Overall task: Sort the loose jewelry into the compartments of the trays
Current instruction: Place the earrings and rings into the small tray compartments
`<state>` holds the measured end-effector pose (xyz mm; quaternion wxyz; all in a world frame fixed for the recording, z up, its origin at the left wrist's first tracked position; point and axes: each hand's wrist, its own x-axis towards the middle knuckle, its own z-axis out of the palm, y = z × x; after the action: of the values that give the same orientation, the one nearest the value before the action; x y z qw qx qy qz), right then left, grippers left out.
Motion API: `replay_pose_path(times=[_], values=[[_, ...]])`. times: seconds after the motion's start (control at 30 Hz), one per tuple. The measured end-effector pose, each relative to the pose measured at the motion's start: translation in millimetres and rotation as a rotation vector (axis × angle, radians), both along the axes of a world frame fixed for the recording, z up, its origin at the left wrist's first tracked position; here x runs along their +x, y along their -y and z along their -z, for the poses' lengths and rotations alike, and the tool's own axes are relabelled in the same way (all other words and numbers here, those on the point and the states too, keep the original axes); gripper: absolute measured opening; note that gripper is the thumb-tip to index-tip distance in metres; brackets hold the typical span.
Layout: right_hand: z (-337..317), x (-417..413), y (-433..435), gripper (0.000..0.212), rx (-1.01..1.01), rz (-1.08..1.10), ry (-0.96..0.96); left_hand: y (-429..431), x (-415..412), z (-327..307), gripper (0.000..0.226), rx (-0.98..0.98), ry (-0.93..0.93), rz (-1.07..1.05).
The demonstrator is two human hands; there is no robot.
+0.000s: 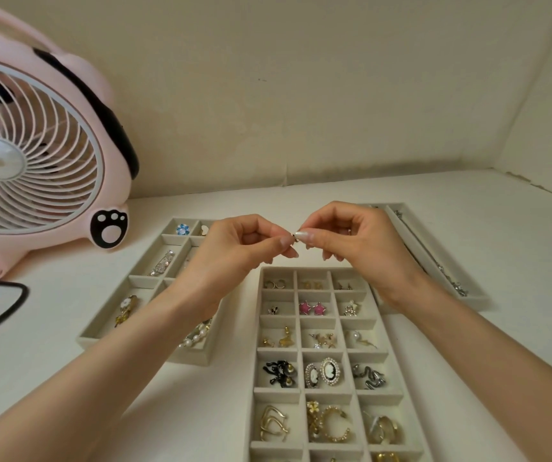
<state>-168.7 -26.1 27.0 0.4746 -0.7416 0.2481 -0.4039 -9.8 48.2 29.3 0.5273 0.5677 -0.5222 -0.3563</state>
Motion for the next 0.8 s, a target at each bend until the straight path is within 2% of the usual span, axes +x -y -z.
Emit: replay_pose_path(times=[0.57,0.63,0.8], values=[[2.1,-1.2,2.3,0.007,0.037,0.012,-0.074,0.7,0.4,2.4,0.004,0.034,0.048,0.037],[1.3,-1.3,2.3,0.007,0.041,0.022,-0.084,0.1,6.6,-1.7,0.006,0.051,0.135,0.066],[-3.1,3.8,-3.6,0.010,-0.055,-0.009,-0.262,3.3,27.4,-5.5,0.007,0.054,0.565,0.008]])
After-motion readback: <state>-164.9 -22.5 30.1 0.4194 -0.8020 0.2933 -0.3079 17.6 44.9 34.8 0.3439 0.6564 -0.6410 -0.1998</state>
